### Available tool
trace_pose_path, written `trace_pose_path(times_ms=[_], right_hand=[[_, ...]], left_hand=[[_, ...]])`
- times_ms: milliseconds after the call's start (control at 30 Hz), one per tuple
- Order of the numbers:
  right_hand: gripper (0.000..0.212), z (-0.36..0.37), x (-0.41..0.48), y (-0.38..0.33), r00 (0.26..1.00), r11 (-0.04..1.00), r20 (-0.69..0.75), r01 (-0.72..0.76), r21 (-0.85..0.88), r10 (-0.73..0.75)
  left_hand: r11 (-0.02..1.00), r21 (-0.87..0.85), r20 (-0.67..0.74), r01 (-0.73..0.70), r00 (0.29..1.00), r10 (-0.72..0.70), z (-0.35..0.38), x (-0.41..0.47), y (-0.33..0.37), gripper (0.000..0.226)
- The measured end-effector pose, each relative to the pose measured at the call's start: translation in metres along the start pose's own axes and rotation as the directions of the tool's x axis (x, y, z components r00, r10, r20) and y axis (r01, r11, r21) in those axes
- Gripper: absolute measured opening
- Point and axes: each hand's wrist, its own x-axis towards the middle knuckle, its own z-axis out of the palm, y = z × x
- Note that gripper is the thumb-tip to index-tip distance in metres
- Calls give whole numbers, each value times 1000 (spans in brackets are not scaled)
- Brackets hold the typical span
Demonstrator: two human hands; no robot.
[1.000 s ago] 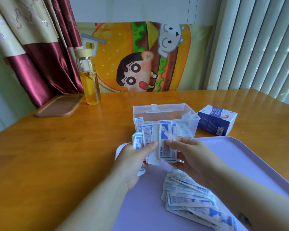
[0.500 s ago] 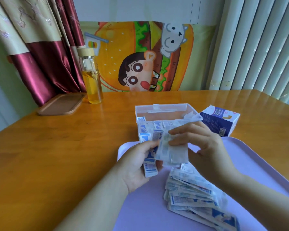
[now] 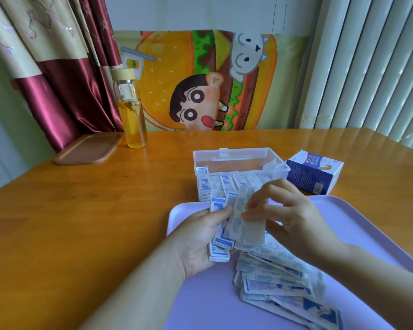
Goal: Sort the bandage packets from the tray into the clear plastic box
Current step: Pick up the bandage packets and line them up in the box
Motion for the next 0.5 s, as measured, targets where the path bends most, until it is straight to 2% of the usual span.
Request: trace_pose_path(times_ms=[100,167,200,267,300,367,433,467,500], right_hand=[[18,2,1,-1,997,998,65,53,-20,-52],[18,2,2,-1,994,998,92,56,-11,-55],[18,2,2,-3,996,1000,86,0,29,-2],[19,-1,5,-9,956,933,43,-291,212,289],[16,-1,7,-12,883,827,51,-456,329,467],[9,0,11,-15,653,475,212,-701,532,727],[15,5,12,-16,452,73,456,-768,637,766],[19,6,12,-18,387,-83,558,-764,639,734],[18,7,12,-22,349,-173,623,-764,622,700]], left_hand=[[998,48,-40,-33,999,35,-2,1,-2,26],[974,212,-182,-86,975,126,-7,4,-2,16],[931,354,-261,-90,946,191,-12,6,-1,11],[836,548,-340,-35,904,260,-20,7,3,6],[817,577,-349,-4,903,251,-24,5,6,5],[812,582,-339,47,921,190,-27,4,10,2],[780,621,-334,75,926,177,-29,3,12,6],[749,658,-327,77,926,192,-31,4,11,11],[705,705,-318,76,922,219,-32,4,11,17]])
